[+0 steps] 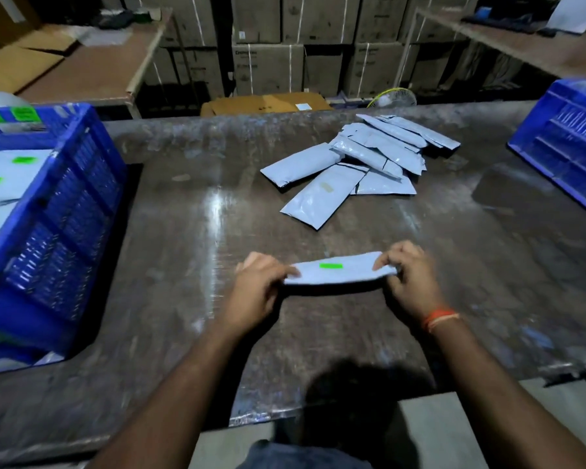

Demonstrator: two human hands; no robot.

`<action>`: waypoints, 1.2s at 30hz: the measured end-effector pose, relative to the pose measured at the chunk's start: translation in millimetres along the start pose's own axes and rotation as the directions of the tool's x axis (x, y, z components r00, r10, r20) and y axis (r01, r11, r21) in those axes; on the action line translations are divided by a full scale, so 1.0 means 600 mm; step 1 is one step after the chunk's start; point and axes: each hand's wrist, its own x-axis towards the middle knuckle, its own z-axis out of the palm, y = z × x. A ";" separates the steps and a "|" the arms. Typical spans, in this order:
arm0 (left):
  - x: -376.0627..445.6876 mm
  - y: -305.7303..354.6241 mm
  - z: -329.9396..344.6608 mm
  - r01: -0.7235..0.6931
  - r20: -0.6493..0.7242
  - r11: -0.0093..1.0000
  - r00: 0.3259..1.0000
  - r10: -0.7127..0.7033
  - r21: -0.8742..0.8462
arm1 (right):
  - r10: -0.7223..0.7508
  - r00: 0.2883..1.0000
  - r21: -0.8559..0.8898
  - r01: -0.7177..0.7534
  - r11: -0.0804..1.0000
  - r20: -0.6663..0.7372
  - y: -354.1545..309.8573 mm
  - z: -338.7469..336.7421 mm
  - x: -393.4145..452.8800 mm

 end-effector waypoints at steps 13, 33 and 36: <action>0.013 0.062 0.075 0.302 -0.017 0.935 0.953 -0.304 0.188 | -0.023 1.000 -0.010 0.023 1.000 -0.007 0.029 0.025 -0.011; 0.014 0.098 0.164 0.407 0.064 0.785 0.870 -0.489 0.467 | 0.048 0.923 -0.376 0.108 0.920 0.383 -0.011 0.097 -0.023; 0.014 0.094 0.168 0.410 0.071 0.777 0.864 -0.499 0.477 | 0.052 0.925 -0.375 0.101 0.921 0.377 -0.009 0.100 -0.023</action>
